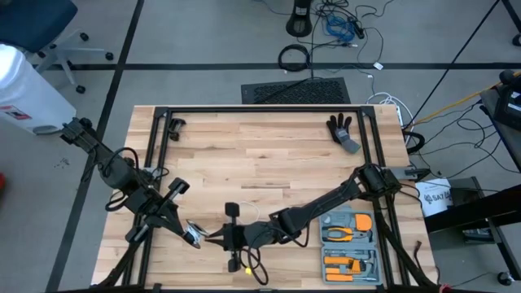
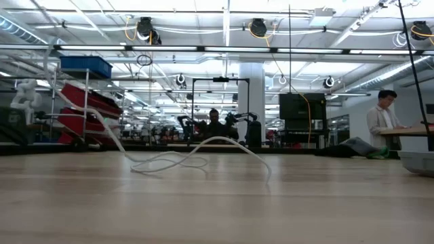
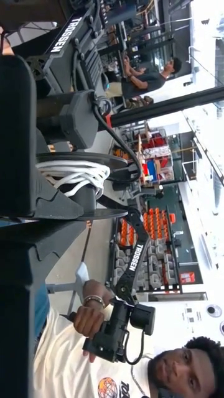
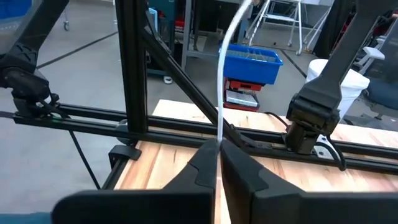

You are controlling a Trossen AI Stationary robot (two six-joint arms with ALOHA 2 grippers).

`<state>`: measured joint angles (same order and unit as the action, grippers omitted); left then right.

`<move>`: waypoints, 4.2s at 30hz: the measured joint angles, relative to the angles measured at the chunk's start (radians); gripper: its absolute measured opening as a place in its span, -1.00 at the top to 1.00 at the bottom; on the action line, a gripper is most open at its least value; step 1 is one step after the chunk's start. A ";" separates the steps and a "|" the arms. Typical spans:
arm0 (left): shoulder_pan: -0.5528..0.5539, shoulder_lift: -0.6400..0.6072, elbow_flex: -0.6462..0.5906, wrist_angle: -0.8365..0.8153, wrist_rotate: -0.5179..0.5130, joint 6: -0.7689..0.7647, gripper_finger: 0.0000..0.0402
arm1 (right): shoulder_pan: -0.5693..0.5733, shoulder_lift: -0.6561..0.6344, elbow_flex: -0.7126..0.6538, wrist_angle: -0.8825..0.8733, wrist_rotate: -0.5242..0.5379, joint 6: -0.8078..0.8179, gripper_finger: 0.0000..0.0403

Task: Coil cords
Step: Coil the white cable wire onto the spool

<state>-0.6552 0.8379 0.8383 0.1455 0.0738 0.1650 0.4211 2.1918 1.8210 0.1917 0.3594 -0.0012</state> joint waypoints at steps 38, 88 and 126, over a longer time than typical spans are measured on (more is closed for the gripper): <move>0.000 0.020 0.000 -0.142 0.000 -0.002 0.99 | 0.057 -0.139 0.000 -0.478 -0.075 0.098 1.00; 0.000 0.189 0.000 -0.199 0.034 -0.159 0.99 | 0.098 -0.265 0.001 -0.255 0.111 -0.407 1.00; 0.062 0.289 0.000 0.017 0.192 -0.072 0.99 | 0.028 -0.180 0.002 -0.095 0.001 -0.429 1.00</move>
<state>-0.5930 1.1267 0.8387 0.1625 0.2657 0.0933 0.4487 2.0116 1.8225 0.0970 0.3599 -0.4305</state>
